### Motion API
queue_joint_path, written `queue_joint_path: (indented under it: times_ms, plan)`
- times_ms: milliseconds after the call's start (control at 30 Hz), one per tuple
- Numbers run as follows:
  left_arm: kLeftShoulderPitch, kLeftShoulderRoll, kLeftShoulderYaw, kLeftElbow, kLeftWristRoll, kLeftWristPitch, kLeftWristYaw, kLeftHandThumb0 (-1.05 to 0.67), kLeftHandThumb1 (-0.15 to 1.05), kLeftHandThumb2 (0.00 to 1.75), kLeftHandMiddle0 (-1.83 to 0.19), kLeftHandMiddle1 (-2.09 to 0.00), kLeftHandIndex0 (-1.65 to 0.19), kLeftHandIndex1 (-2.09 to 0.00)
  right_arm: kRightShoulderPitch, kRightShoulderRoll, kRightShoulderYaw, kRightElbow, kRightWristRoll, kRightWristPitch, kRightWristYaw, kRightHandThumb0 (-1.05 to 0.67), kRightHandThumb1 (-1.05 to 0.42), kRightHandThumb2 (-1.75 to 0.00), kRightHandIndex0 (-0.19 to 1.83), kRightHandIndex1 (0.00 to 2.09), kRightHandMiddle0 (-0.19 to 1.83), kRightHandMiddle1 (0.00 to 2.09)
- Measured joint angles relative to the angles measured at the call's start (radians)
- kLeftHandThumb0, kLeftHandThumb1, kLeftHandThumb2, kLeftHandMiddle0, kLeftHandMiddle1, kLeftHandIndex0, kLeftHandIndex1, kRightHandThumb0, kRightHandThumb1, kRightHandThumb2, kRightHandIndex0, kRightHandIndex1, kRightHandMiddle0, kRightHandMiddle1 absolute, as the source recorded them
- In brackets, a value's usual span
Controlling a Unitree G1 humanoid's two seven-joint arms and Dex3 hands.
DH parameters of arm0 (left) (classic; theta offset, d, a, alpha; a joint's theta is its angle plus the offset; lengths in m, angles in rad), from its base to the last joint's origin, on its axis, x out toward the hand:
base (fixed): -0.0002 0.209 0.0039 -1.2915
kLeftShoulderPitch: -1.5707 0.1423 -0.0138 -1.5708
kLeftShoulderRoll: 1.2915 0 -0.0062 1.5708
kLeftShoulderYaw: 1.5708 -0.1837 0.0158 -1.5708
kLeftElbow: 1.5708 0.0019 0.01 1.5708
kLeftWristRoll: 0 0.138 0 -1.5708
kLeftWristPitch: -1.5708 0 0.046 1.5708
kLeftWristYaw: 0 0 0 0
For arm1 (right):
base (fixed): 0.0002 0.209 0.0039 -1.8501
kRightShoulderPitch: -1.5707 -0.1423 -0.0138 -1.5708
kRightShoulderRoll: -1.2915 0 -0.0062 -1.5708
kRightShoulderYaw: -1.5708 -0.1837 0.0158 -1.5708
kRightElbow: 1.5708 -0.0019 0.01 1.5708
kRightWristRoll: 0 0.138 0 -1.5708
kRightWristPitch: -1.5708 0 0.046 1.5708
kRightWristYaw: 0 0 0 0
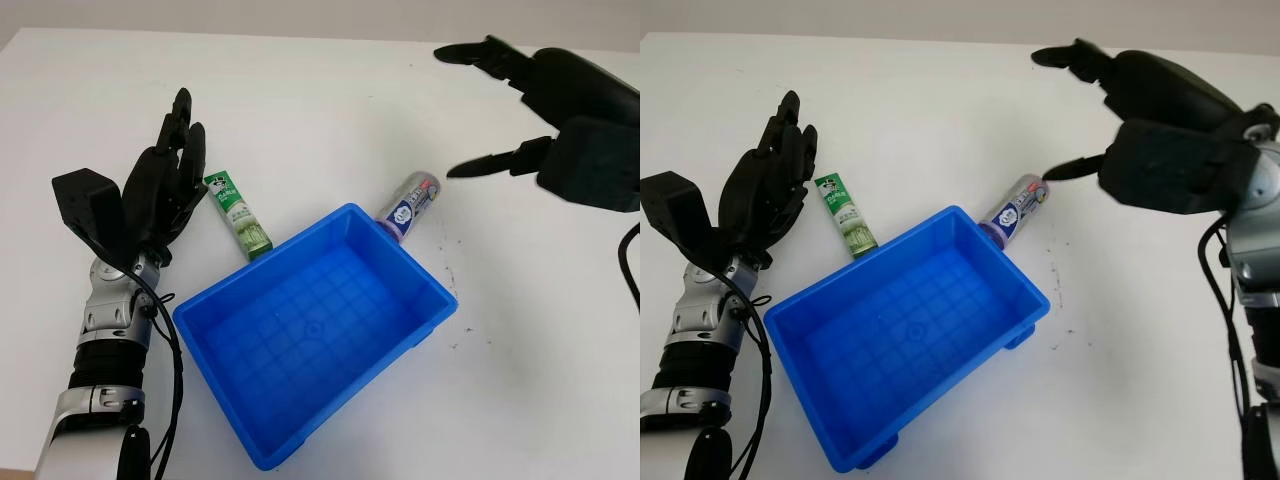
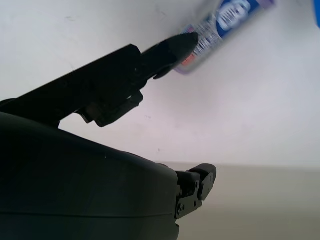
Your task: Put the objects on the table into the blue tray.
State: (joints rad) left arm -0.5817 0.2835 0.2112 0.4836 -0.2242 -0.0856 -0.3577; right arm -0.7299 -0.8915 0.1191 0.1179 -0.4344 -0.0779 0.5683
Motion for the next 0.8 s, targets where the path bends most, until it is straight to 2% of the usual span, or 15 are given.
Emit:
queue_joint_path:
  times_ms: [200,600,800]
  plan:
    - [0.0,0.001,-0.002,0.0,0.005,0.0,0.002,-0.79,1.05,0.63,0.19,-0.03,0.19,-0.03,-0.034,-0.016,0.074,0.094,-0.112,-0.18,0.007,-0.47,-0.75,-0.07,0.22,0.08,0.28,0.1]
    - [-0.003,0.001,-0.013,0.009,0.013,-0.001,-0.003,-0.79,1.05,0.64,0.19,-0.03,0.19,-0.02,-0.037,0.005,0.103,0.163,-0.157,-0.307,-0.048,-0.51,-0.83,-0.07,0.23,0.07,0.27,0.06]
    - [-0.008,0.001,-0.014,0.013,0.014,-0.001,-0.003,-0.79,1.05,0.64,0.19,-0.03,0.19,-0.02,-0.019,0.05,0.103,0.201,-0.138,-0.335,-0.077,-0.45,-0.81,-0.05,0.23,0.07,0.29,0.07]
